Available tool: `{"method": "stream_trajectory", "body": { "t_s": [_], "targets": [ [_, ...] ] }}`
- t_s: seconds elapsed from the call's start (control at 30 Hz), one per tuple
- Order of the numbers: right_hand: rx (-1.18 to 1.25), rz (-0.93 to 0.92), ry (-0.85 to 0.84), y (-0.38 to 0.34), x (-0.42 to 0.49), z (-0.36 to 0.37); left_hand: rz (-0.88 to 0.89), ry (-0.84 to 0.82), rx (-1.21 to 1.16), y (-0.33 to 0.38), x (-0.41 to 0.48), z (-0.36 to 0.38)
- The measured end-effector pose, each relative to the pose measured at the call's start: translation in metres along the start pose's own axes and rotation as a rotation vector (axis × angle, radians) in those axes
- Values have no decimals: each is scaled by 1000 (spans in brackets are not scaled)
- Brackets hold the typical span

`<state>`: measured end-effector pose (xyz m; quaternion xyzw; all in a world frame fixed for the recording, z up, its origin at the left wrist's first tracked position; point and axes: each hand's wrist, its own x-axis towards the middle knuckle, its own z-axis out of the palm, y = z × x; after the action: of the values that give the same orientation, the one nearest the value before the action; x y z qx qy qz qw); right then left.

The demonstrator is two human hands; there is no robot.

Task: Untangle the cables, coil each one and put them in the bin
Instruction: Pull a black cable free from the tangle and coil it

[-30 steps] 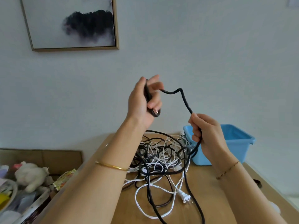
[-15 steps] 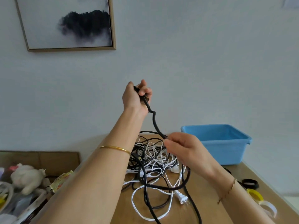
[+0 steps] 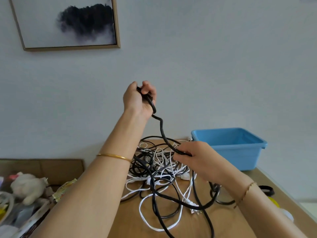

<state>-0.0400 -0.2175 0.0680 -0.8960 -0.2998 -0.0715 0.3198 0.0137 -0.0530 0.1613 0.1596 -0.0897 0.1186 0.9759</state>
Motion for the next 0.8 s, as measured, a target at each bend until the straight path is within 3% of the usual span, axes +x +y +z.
{"method": "stream_trajectory", "body": {
  "t_s": [0.17, 0.33, 0.6, 0.8],
  "targets": [
    [-35, -97, -78, -8, -2, 4, -17, 96, 14, -7, 4, -22],
    [-20, -121, -33, -10, -2, -4, 26, 124, 344, -18, 2, -42],
    [-43, -145, 22, -8, -4, -7, 247, -67, 981, -25, -5, -57],
    [-111, -84, 198, 0, 8, -17, 351, -326, 1494, -26, -15, -71]
  ]
}}
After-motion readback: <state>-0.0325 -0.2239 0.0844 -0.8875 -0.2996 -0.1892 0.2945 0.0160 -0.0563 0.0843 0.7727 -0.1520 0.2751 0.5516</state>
